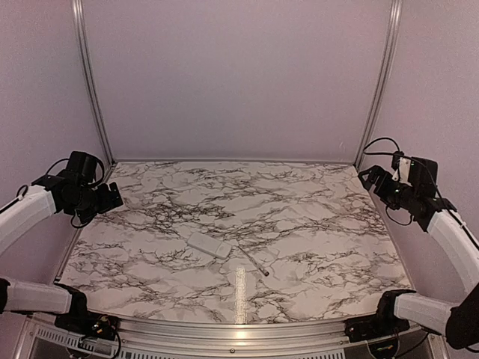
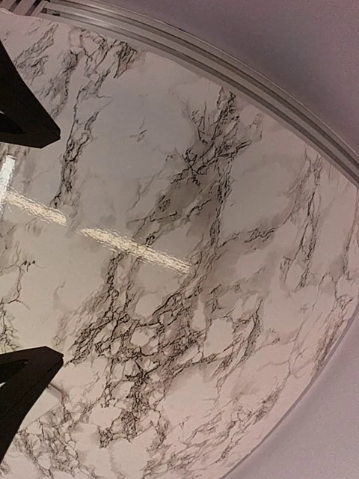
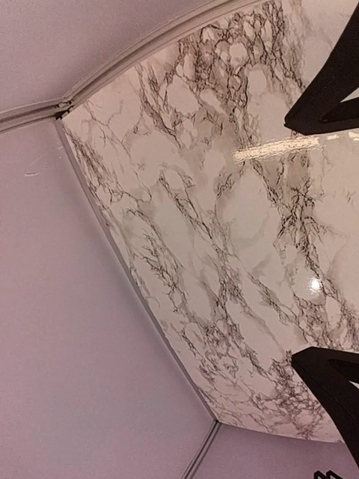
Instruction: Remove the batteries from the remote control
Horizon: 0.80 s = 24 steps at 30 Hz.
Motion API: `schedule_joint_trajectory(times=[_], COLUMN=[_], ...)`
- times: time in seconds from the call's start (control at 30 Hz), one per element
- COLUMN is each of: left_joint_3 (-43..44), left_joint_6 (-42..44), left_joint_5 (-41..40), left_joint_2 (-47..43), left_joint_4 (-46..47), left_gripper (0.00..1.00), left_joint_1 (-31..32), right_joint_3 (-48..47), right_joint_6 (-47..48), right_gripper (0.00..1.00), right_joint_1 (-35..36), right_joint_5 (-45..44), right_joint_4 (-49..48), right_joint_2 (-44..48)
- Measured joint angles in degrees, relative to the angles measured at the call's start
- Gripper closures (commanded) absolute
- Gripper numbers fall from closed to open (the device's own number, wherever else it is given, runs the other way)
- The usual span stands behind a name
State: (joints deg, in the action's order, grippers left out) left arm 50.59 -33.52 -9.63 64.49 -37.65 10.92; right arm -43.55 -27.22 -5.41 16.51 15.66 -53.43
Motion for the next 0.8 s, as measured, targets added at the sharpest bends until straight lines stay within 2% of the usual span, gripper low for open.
schedule_joint_trajectory(times=[0.3,0.5,0.8], left_joint_3=[-1.2,-1.2,-1.2], left_joint_6=[3.5,7.1,6.7], left_joint_5=[3.9,6.8,8.6], left_joint_2=[-0.8,-0.8,-2.9], left_joint_4=[-2.0,-4.0,-6.5], left_gripper=[0.02,0.02,0.02], left_joint_1=[0.5,0.5,2.3], right_joint_3=[1.0,1.1,1.1], right_joint_6=[1.4,6.4,12.6], right_gripper=[0.02,0.02,0.01], right_joint_1=[0.0,0.0,2.2], right_joint_5=[0.6,2.2,5.9], right_joint_4=[5.1,7.5,8.9], right_joint_2=[3.1,4.6,5.2])
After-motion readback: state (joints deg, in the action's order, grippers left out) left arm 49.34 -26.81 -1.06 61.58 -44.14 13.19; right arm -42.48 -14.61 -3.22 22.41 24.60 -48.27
